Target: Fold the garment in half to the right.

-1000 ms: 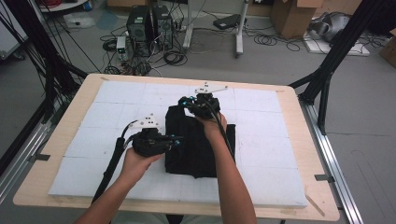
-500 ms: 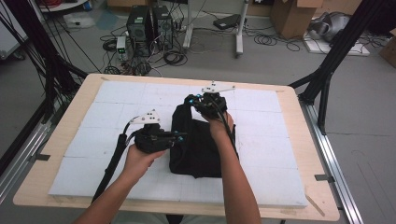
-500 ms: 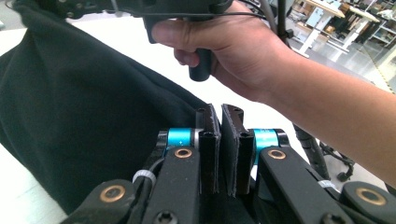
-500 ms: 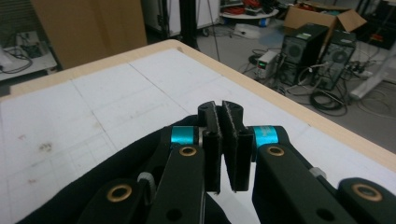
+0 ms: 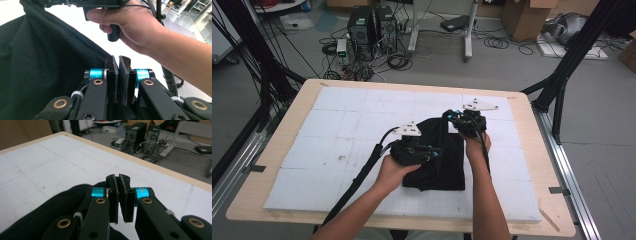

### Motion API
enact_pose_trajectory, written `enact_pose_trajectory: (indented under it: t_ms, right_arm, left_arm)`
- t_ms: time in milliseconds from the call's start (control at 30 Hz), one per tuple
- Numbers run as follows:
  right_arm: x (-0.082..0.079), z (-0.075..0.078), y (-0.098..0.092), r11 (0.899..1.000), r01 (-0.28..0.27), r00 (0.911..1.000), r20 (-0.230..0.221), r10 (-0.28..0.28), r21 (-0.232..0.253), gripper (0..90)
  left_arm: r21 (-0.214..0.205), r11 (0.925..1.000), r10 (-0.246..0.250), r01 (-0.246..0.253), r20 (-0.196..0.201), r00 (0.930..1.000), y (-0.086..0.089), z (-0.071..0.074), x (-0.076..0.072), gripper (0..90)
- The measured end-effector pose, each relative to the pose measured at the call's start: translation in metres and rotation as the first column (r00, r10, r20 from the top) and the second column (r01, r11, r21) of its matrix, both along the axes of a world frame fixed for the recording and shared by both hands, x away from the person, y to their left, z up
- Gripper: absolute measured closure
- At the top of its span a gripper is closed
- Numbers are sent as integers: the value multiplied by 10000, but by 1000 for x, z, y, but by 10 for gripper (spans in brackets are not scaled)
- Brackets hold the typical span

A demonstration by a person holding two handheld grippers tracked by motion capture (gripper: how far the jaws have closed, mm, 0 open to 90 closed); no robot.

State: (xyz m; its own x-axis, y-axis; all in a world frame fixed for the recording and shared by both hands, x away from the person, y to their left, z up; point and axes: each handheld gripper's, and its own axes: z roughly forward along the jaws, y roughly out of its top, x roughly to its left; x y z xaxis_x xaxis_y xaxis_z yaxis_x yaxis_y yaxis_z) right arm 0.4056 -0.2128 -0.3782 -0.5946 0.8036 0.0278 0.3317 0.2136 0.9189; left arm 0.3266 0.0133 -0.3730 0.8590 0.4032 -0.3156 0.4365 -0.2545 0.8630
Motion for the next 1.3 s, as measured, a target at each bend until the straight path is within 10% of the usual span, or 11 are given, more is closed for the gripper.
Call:
enact_pose_trajectory:
  t_ms: [300, 433, 633, 933, 1100, 1300]
  right_arm:
    - [-4, -26, -27, 9990, 413, 9972, -622, -423, -186, 860]
    - [-8, -33, -36, 9973, 725, 9914, -1101, -712, 81, 658]
    - [-36, -24, -49, 9913, 1261, 9900, -678, -1233, 385, 477]
    - [-93, -51, -33, 9977, 659, 9830, -1708, -675, -151, 513]
    - [-91, -60, -30, 9981, 619, 9626, -2638, -611, -52, 868]
    - [-106, -59, -40, 9961, 843, 9535, -2883, -879, -247, 889]
  left_arm:
    - [600, 9979, -240, 260, -347, 9991, -33, -22, 2, 821]
    - [564, 9984, -40, 41, -16, 10000, -26, -26, 2, 570]
    - [170, 9958, 874, -894, 958, 9916, 24, -30, -2, 322]
    - [117, 9587, 2798, -2843, 1426, 9494, 113, -50, -5, 214]
    - [352, 9422, 3259, -3331, 1336, 9359, 148, -56, -8, 214]
    - [309, 9311, 3555, -3635, 1473, 9230, 179, -56, -15, 221]
